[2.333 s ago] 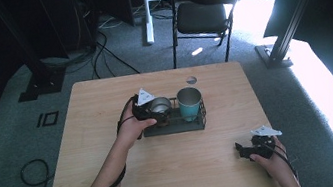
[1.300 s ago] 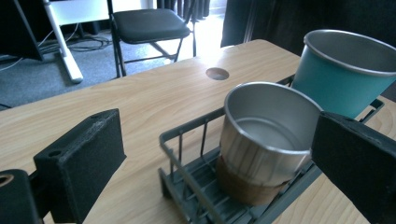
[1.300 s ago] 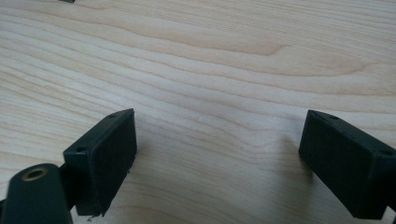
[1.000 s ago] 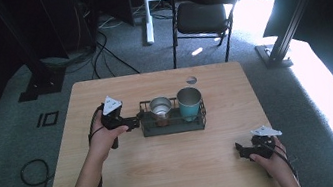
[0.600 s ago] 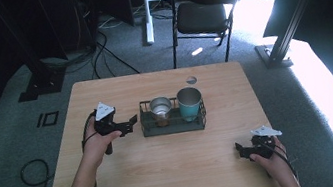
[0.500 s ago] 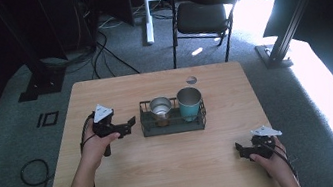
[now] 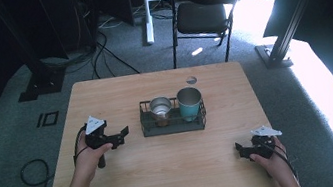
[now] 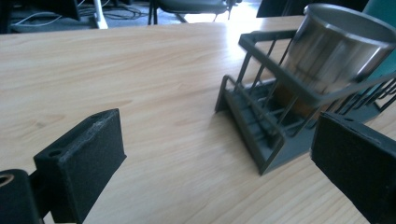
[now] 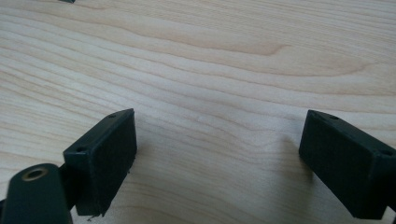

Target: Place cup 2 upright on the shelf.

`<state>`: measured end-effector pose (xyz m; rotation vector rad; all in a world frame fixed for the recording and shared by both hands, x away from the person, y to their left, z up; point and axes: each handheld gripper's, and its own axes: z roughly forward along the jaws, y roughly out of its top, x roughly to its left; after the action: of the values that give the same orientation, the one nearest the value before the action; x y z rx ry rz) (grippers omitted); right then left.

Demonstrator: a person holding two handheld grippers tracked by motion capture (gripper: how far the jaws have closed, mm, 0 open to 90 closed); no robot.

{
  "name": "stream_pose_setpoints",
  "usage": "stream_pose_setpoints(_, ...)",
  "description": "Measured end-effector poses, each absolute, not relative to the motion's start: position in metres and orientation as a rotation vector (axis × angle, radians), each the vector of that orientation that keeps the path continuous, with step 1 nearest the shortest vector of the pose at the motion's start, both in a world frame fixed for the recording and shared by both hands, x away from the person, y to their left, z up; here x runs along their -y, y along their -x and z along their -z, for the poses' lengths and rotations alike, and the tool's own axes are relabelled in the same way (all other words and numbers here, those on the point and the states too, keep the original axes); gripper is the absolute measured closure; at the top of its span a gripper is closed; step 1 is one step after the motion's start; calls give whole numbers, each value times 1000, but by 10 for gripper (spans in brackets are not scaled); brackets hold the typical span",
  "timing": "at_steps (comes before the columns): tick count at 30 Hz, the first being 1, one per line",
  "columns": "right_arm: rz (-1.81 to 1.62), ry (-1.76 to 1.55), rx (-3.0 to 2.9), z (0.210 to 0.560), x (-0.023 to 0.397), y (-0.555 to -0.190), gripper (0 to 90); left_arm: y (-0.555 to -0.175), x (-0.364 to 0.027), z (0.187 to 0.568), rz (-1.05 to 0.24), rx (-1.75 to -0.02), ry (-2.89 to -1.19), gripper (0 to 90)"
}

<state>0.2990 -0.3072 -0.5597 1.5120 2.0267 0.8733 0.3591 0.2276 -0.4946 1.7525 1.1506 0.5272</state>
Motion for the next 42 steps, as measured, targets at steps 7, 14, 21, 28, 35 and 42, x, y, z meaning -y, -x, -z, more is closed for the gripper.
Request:
stream_pose_setpoints(7,-873,-1512,-2026,560,307,-299,108,-350,-239,504,-536,-1175,-1764,36)
stream_pose_setpoints(14,-873,-1512,-2026,560,307,-299,109,-341,-247,512,-532,-1215,-1758,36)
stream_pose_setpoints(21,-874,-1513,-2026,560,307,-299,109,-329,-256,521,-527,-1252,-1754,36)
stream_pose_setpoints(28,-872,-1509,-2027,560,307,-299,109,-315,-267,534,-538,-1327,-1755,36)
stream_pose_setpoints(35,-872,-1508,-2027,560,307,-299,109,-307,-276,541,-573,-1379,-1768,36)
stream_pose_setpoints(42,-872,-1509,-2027,560,307,-299,109,-298,-285,544,-618,-1430,-1771,35)
